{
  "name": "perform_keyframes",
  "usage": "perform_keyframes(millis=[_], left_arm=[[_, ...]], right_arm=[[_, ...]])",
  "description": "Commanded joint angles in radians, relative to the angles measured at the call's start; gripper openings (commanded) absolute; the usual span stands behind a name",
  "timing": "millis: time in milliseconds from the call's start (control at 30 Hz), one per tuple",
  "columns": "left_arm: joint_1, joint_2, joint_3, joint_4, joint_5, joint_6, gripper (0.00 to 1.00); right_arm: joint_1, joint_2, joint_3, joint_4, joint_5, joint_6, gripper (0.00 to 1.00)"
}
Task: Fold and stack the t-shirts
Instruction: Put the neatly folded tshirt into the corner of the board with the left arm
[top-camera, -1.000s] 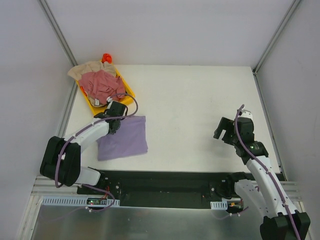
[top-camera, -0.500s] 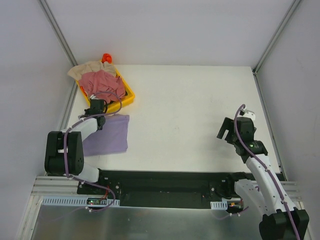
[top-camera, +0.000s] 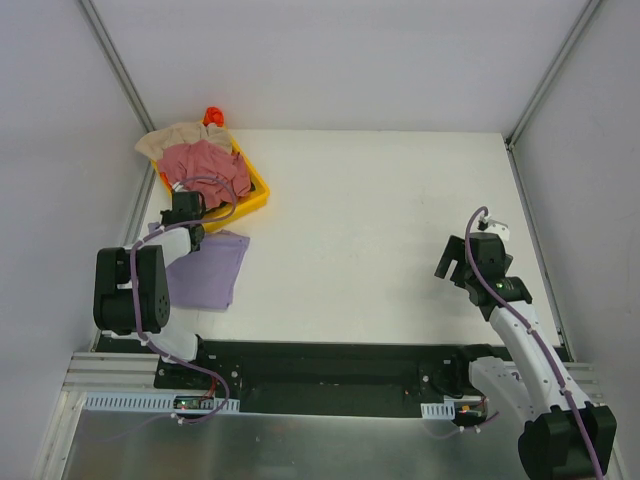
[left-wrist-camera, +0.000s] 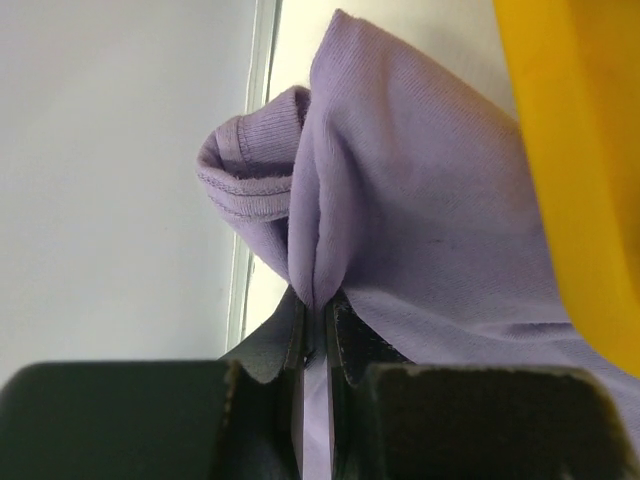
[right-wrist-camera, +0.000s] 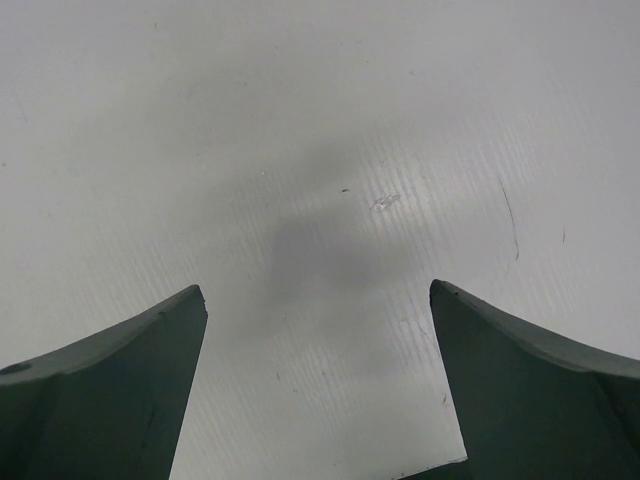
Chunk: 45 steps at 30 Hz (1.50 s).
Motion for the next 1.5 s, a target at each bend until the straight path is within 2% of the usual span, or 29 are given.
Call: perform_keyframes(millis=[0, 167, 200, 267, 300, 333, 367, 400, 500, 567, 667, 767, 833, 933, 1033, 1133, 1233, 1467], left_arm=[[0.015, -0.011, 0.033, -0.001, -0.078, -0.007, 0.00], [0.020, 0.015, 0.059, -0.022, -0.145, -0.019, 0.00], [0.018, 0.020, 0.068, -0.037, -0.160, -0.042, 0.06], [0.018, 0.015, 0.081, -0.047, -0.145, -0.057, 0.27], [0.020, 0.003, 0.085, -0.074, -0.136, -0.077, 0.42], [0.020, -0.014, 0.099, -0.094, -0.127, -0.105, 0.61], [0.020, -0.038, 0.117, -0.131, -0.103, -0.147, 0.88], [0.020, -0.069, 0.134, -0.168, -0.078, -0.174, 0.99], [0.014, -0.187, 0.180, -0.252, 0.038, -0.264, 0.99], [0.008, -0.285, 0.199, -0.289, 0.165, -0.353, 0.99], [0.004, -0.487, 0.180, -0.291, 0.479, -0.503, 0.99], [0.006, -0.648, 0.115, -0.202, 0.788, -0.638, 0.99], [0.006, -0.768, 0.026, -0.101, 0.908, -0.762, 0.99], [0.004, -0.912, -0.161, 0.059, 1.000, -0.940, 0.99], [0.006, -0.957, -0.257, 0.068, 1.086, -1.042, 0.99], [0.006, -0.891, -0.286, 0.061, 1.214, -1.054, 0.99], [0.006, -0.821, -0.291, 0.048, 1.261, -1.028, 0.99], [0.004, -0.840, -0.312, 0.007, 1.208, -1.010, 0.99]], right_arm=[[-0.008, 0.009, -0.004, 0.009, 0.021, -0.013, 0.96], [-0.008, -0.009, -0.004, 0.006, 0.021, -0.016, 0.96], [-0.008, -0.012, -0.006, 0.004, 0.019, -0.014, 0.96], [-0.011, -0.012, -0.004, 0.004, 0.011, -0.014, 0.96], [-0.009, -0.011, -0.003, 0.004, 0.011, -0.016, 0.96], [-0.009, -0.012, 0.001, 0.004, 0.013, -0.013, 0.96], [-0.012, -0.011, 0.007, -0.002, 0.017, -0.010, 0.96], [-0.012, -0.014, 0.011, -0.008, 0.019, -0.007, 0.96], [-0.014, -0.026, 0.022, -0.020, 0.022, 0.004, 0.96], [-0.017, -0.034, 0.039, -0.042, 0.045, 0.056, 0.96], [-0.022, -0.051, 0.050, -0.057, 0.044, 0.096, 0.96], [-0.025, -0.077, 0.054, -0.036, -0.030, 0.082, 0.96], [-0.026, -0.097, 0.054, -0.019, -0.065, 0.084, 0.96], [-0.026, -0.132, 0.048, -0.008, -0.102, 0.108, 0.96], [-0.028, -0.179, 0.051, -0.022, -0.110, 0.087, 0.96], [-0.028, -0.262, 0.042, -0.034, -0.163, 0.036, 0.96], [-0.028, -0.400, -0.042, 0.059, -0.177, 0.038, 0.96], [-0.028, -0.653, -0.163, 0.136, -0.151, 0.036, 0.96]])
